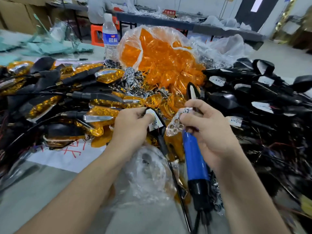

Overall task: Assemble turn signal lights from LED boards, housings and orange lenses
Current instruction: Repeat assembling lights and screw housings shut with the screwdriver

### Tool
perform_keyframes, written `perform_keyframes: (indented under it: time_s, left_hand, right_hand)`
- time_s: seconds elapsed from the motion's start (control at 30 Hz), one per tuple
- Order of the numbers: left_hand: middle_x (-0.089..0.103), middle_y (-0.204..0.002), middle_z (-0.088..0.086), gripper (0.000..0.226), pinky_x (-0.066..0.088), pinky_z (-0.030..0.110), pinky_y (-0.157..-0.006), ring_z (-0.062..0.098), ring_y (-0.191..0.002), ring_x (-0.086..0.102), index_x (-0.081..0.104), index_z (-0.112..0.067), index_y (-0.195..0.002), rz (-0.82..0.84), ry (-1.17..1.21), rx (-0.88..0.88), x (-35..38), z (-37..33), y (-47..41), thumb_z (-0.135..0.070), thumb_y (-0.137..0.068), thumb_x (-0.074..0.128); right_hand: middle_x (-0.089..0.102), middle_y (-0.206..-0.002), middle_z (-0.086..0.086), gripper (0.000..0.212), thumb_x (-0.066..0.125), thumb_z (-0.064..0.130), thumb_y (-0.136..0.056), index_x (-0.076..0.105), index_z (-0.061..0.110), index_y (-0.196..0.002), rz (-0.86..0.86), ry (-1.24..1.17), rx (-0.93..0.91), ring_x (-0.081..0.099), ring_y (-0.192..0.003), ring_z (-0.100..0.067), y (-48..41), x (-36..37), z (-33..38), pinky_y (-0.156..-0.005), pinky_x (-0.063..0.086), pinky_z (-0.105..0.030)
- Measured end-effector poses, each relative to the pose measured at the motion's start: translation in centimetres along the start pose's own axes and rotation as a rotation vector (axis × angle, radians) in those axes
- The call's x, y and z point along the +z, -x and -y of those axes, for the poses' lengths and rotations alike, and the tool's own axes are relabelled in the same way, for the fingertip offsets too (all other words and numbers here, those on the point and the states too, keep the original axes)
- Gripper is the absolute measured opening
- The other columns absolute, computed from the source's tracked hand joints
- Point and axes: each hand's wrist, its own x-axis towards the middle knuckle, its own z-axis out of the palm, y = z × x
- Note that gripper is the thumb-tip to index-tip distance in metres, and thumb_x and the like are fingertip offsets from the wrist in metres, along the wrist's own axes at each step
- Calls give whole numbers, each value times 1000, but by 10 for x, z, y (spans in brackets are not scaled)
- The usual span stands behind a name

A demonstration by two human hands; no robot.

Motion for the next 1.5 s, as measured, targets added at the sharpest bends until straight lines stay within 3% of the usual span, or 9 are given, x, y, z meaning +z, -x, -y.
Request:
perform_keyframes:
  time_s: [0.13,0.2,0.33,0.57,0.7,0.97,1.13,1.3,1.5]
  left_hand:
    - [71,-87,23,29,51,41,-60,16,-65,55,76,-12,-89,14,24,8,3,2,0,-37,-86,63]
    - [80,-86,1,17,55,36,-69,13,-73,68,82,-28,-94,-6,35,21,4,3,1,-34,-90,67]
    - [76,-75,1,27,56,44,-68,17,-70,58,73,-58,-67,-33,20,51,3,-3,2,-37,-84,68]
    - [81,-89,9,11,59,69,-78,51,-91,72,84,-26,-98,23,161,-2,-1,-3,1,-23,-95,74]
    - [80,-83,8,13,61,64,-75,42,-85,76,85,-22,-88,44,187,13,-3,-5,4,-16,-94,75]
    - [79,-84,11,16,61,64,-77,48,-87,72,84,-25,-90,54,239,63,-1,-4,5,-31,-91,69]
    - [82,-96,3,18,65,51,-82,25,-90,79,80,-12,-115,52,278,-17,-2,-3,2,-16,-101,70]
    - [82,-88,4,15,61,30,-60,23,-78,79,83,-15,-104,102,340,-23,-4,-6,3,-13,-100,69]
    - [82,-90,5,18,61,29,-60,23,-79,79,84,-19,-100,163,359,-54,-3,-9,3,-12,-101,68]
  right_hand:
    - [68,-84,-5,32,71,-13,-85,61,16,-76,28,24,-34,60,-77,-14,4,-3,-6,-70,48,-26]
    - [65,-82,-7,32,71,-10,-86,61,18,-74,16,29,-16,58,-80,-22,5,-6,-9,-74,46,-33]
    - [64,-78,0,31,64,-8,-93,55,19,-79,-46,-101,2,59,-76,-20,4,-10,-10,-68,51,-33]
    - [72,-81,6,29,69,-3,-89,76,24,-96,-44,-9,-232,67,-81,-13,6,18,-19,-76,57,-26]
    - [75,-80,20,21,82,16,-84,79,37,-85,-161,540,-349,70,-80,-3,6,21,-31,-74,55,-24]
    - [72,-64,-8,27,76,0,-88,81,25,-77,-96,-12,-168,67,-57,-20,9,21,-26,-54,53,-24]
    - [75,-68,2,13,82,16,-83,80,28,-79,-149,232,-225,69,-59,-13,13,25,-29,-59,52,-26]
    - [77,-76,11,22,83,17,-82,81,39,-81,-168,321,-294,72,-74,-8,12,22,-31,-72,61,-28]
    - [73,-71,13,27,77,14,-91,78,40,-83,-105,414,-265,62,-64,2,7,17,-29,-64,56,-19]
